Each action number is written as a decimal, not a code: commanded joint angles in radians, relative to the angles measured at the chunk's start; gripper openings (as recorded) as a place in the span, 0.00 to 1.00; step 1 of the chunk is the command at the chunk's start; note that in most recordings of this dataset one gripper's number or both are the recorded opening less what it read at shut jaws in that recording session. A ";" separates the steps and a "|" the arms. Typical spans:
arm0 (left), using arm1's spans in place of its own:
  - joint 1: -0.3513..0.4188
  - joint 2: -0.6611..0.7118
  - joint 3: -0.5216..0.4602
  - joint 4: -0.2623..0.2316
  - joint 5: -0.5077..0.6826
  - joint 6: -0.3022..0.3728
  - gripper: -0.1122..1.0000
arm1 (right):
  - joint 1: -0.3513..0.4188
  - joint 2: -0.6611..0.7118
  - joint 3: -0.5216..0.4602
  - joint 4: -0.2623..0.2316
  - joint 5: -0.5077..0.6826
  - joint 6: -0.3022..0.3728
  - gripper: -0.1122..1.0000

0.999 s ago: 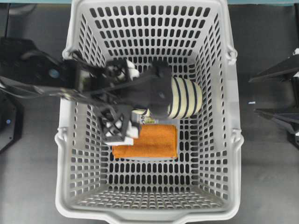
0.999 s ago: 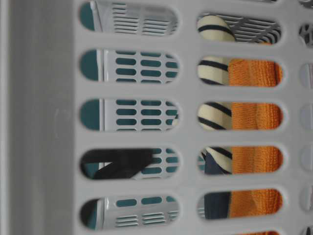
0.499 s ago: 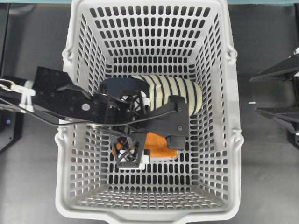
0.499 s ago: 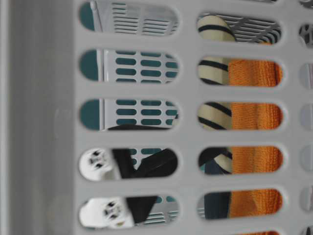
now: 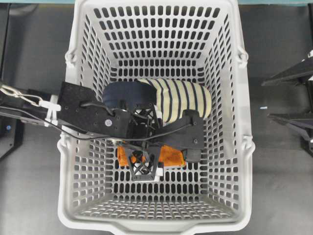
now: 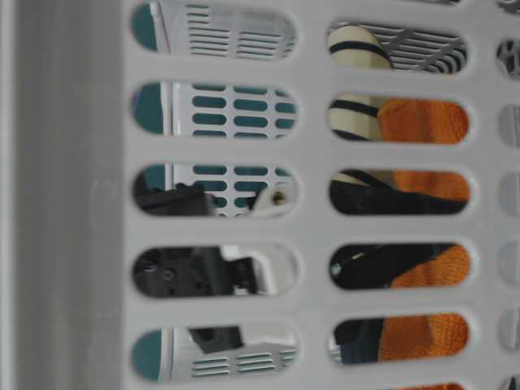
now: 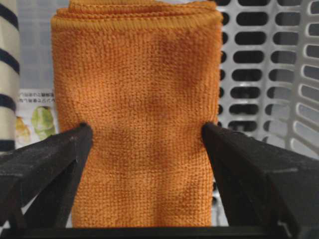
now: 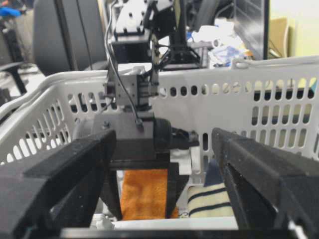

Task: Pick up the orange cloth from the shopping basket with the left arm.
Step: 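Close the left gripper on the orange towel's near edge, then lift the orange towel upward out of the basket with the left gripper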

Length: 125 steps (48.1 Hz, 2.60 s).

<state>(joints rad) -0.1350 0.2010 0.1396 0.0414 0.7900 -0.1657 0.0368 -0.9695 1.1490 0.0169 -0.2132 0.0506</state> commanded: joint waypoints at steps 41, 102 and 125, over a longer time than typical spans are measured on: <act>0.005 -0.133 -0.394 0.003 0.371 0.009 0.22 | 0.011 0.005 -0.002 0.005 -0.011 0.002 0.77; 0.014 -0.080 -0.644 0.003 0.621 0.011 0.21 | 0.011 0.003 0.003 0.005 -0.009 0.002 0.77; 0.014 -0.075 -0.643 0.003 0.640 0.009 0.21 | 0.011 -0.028 0.008 0.005 -0.009 0.002 0.77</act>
<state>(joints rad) -0.1227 0.1411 -0.4817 0.0414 1.4281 -0.1549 0.0460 -0.9940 1.1643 0.0184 -0.2132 0.0506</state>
